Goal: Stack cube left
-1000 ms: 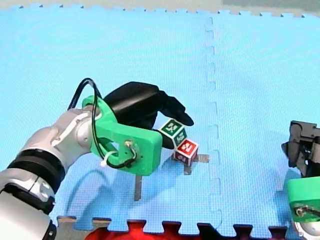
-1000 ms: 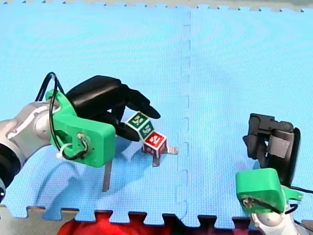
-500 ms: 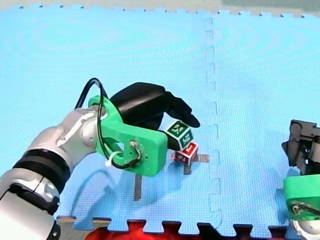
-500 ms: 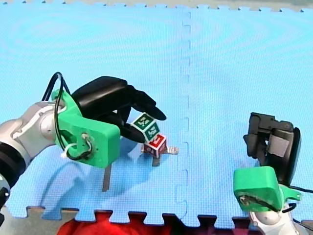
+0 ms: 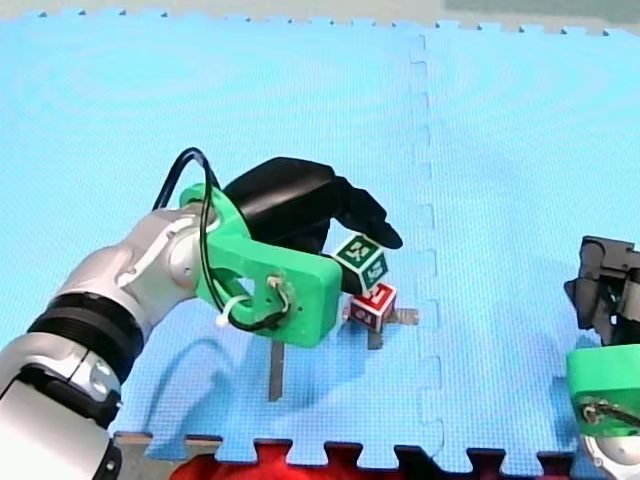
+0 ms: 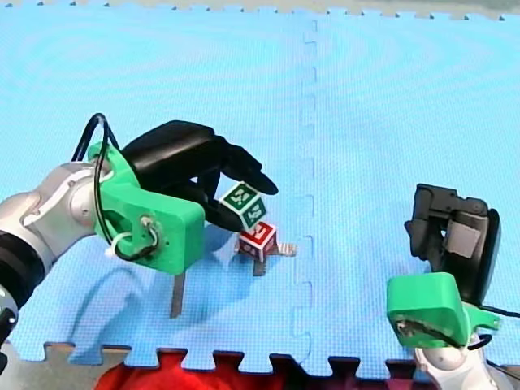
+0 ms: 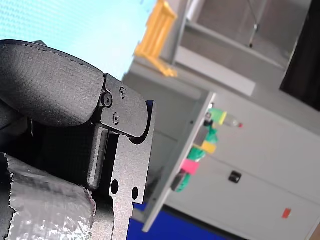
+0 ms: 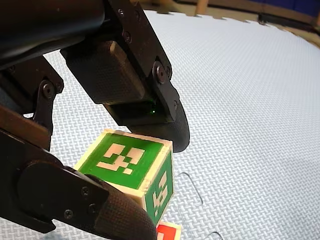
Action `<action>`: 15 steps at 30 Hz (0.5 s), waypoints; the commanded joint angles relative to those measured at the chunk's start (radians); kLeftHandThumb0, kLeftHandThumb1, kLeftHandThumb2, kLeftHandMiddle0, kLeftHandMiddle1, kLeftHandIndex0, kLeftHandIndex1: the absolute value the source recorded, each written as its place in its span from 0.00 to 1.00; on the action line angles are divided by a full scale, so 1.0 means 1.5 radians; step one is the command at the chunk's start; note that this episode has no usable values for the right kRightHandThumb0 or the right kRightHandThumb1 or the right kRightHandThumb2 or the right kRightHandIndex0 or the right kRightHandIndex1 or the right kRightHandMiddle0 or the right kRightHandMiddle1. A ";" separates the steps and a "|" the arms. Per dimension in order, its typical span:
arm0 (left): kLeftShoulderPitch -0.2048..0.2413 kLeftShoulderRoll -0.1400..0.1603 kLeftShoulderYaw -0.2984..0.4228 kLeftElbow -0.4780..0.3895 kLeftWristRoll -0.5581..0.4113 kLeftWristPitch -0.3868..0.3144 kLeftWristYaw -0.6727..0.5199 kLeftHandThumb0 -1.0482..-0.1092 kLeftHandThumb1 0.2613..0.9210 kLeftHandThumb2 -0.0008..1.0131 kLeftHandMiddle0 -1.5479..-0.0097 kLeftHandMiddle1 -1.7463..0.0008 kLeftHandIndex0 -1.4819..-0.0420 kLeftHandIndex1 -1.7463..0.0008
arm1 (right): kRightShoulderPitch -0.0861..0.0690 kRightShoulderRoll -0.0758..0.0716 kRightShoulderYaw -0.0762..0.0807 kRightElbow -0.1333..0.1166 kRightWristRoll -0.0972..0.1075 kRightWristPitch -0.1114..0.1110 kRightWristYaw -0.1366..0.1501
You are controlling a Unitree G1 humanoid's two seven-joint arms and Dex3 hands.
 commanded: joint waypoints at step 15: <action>-0.010 -0.015 -0.014 0.008 0.008 0.020 -0.003 0.57 0.91 0.00 0.33 0.49 0.21 1.00 | -0.002 -0.003 0.000 -0.002 -0.002 -0.008 -0.020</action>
